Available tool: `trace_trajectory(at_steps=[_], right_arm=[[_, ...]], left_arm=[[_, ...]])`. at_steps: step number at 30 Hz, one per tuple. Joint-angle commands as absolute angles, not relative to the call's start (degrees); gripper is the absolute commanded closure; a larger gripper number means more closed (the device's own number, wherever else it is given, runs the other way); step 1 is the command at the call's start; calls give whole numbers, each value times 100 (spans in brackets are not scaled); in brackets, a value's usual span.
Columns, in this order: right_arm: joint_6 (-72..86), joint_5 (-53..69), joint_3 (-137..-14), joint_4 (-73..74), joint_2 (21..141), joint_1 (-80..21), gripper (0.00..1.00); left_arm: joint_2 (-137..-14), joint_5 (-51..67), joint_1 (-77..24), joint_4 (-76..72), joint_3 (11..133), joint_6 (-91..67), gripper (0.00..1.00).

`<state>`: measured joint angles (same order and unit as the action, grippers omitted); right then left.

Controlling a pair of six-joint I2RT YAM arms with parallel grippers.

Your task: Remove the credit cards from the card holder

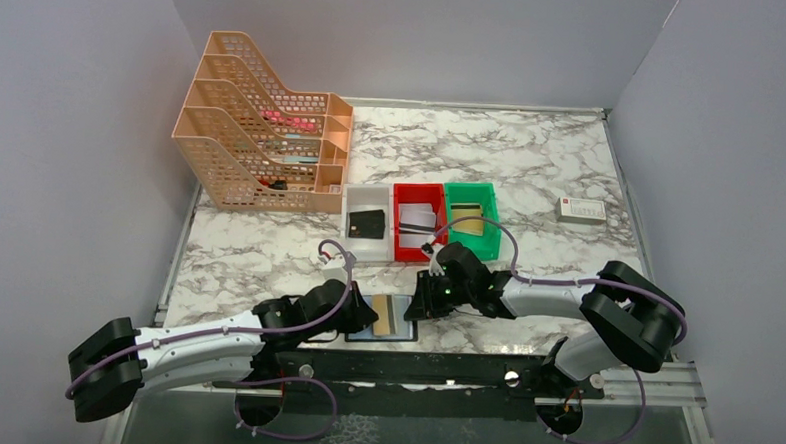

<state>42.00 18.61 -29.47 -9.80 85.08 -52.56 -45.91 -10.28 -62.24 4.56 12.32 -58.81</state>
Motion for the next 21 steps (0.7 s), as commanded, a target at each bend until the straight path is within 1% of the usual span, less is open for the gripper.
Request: trace_trajectory(at_steps=[1, 7, 15, 21], right_arm=[[4032, 1468, -2906, -396, 8690, -5300, 79], [4021, 1468, -2927, -396, 8709, -5300, 79], [4007, 1493, -2962, -404, 8742, -5300, 79], [4015, 1469, -2898, -405, 8698, -5300, 79]], left_arm=[[-4713, -1466, -6179, 901, 1283, -5892, 96], [-4566, -1879, -6181, 1514, 1432, -6127, 96], [-4006, -1793, -6179, 1425, 1257, -6103, 93], [-3869, -1881, -6179, 1685, 1289, -6122, 92]])
